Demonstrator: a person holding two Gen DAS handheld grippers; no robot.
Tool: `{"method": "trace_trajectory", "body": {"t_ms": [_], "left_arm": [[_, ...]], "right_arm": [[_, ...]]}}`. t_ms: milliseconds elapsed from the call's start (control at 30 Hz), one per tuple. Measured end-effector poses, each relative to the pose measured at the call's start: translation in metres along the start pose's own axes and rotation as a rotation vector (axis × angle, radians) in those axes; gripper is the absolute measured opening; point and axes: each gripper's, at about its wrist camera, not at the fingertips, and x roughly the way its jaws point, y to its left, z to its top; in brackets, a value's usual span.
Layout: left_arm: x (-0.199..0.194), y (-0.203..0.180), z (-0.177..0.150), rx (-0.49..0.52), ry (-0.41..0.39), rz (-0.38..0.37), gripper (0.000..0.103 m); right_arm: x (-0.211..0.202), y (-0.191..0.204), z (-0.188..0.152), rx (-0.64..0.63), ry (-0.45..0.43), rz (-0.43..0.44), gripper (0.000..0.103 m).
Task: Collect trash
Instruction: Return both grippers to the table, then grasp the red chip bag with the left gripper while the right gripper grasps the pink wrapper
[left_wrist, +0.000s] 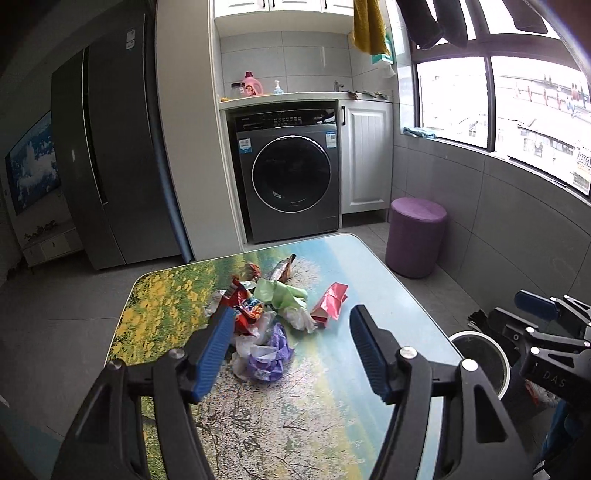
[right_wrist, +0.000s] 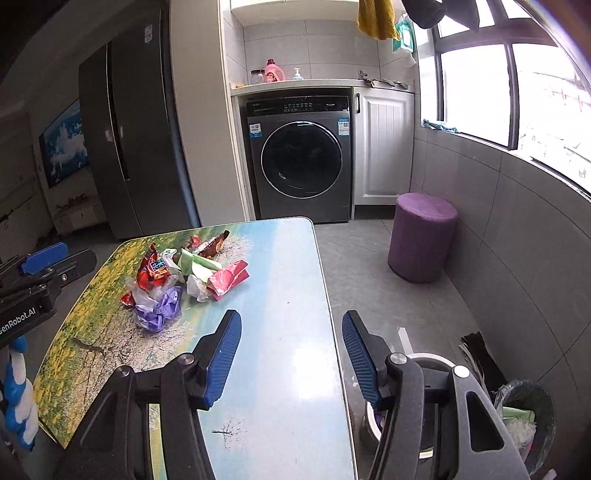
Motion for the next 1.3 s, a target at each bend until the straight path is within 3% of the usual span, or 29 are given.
{"method": "trace_trajectory", "body": {"t_ms": [67,267,467,833,1033,1100,1200,1267,1300], "left_arm": [[-0.001,0.020,-0.002,-0.017,-0.010,0.043,0.080],[0.011,0.068,-0.005,-0.043,0.014,0.126,0.082],[0.043,0.092,-0.008,-0.032,0.058,0.179,0.082],[0.154,0.079,-0.005,-0.017,0.225,-0.001,0.082],[0.199,0.072,-0.008,-0.023,0.291,-0.012,0.082],[0.206,0.075,-0.010,-0.046,0.305,-0.022,0.079],[0.211,0.080,-0.014,-0.079,0.324,-0.058,0.059],[0.213,0.083,-0.016,-0.098,0.333,-0.070,0.049],[0.211,0.084,-0.016,-0.102,0.328,-0.071,0.048]], "right_arm": [[0.003,0.005,0.002,-0.005,0.004,0.015,0.056],[0.028,0.014,0.015,0.006,0.035,0.082,0.056],[0.068,0.024,0.026,0.001,0.078,0.130,0.056],[0.176,0.040,0.035,0.077,0.235,0.252,0.056],[0.227,0.041,0.037,0.168,0.308,0.293,0.056],[0.240,0.040,0.035,0.195,0.332,0.295,0.056],[0.252,0.038,0.031,0.232,0.360,0.319,0.055],[0.254,0.038,0.029,0.243,0.368,0.340,0.036],[0.253,0.037,0.028,0.245,0.369,0.348,0.034]]}}
